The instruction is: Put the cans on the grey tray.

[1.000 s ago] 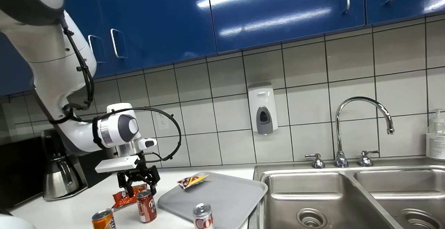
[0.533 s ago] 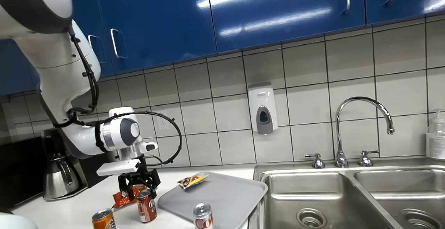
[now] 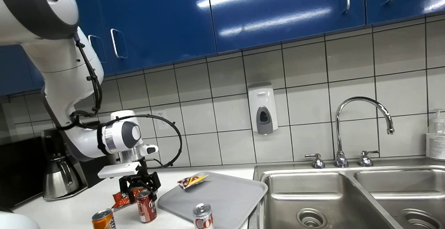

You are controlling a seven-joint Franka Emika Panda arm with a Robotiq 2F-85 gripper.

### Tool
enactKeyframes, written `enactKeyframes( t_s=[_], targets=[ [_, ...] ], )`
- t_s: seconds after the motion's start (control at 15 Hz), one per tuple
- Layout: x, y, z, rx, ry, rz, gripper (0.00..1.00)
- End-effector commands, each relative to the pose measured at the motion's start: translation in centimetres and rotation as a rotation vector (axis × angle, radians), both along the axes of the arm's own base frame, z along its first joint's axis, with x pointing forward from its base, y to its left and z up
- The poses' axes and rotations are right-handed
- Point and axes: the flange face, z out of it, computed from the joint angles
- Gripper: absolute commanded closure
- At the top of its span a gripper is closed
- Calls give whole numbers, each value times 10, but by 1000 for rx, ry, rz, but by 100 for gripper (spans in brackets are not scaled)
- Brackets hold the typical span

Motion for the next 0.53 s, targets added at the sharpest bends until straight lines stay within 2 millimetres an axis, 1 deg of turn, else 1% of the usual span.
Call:
enactKeyframes(
  t_s=[0.0, 0.07, 0.13, 0.2, 0.27, 0.4, 0.47],
  targets=[
    [8, 3, 0, -13, -15, -21, 0],
    [9, 2, -1, -13, -16, -23, 25],
    [9, 2, -1, -13, -16, -23, 28],
    [10, 1, -1, -9, -18, -23, 35],
    [10, 1, 0, -5, -19, -23, 44],
    [11, 0, 0, -4, -22, -24, 58],
    [11, 1, 1, -3, -24, -24, 62]
  ],
)
